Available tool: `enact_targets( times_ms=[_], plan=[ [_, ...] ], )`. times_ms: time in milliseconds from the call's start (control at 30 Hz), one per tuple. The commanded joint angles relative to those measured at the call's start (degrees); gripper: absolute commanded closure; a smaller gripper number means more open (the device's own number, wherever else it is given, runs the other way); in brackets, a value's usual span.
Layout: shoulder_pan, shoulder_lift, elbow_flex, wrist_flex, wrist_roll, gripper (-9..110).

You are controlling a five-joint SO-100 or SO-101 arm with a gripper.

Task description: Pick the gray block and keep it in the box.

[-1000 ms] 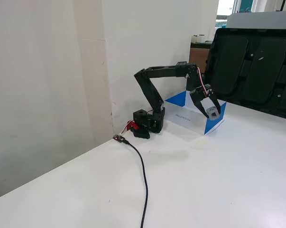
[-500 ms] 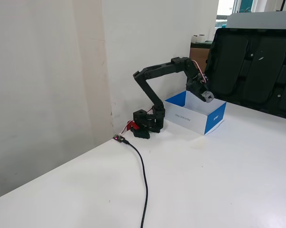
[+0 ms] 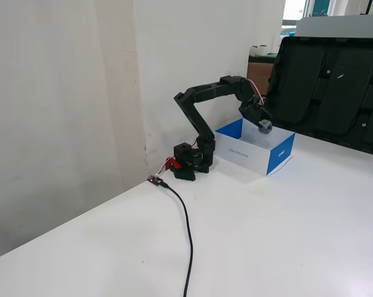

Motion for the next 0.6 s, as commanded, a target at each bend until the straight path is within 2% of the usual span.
enact_targets(
  times_ms=[0, 100, 300, 567],
  plan=[
    [-0.1, 0.0, -0.6, -1.1, -0.2, 73],
    [0.9, -0.1, -0.4, -0.4, -0.8, 75],
    [6.1, 1.3, -2.4, 4.8, -1.6, 93],
    [22.6, 9.3, 4.1, 3.2, -8.0, 98]
  ],
)
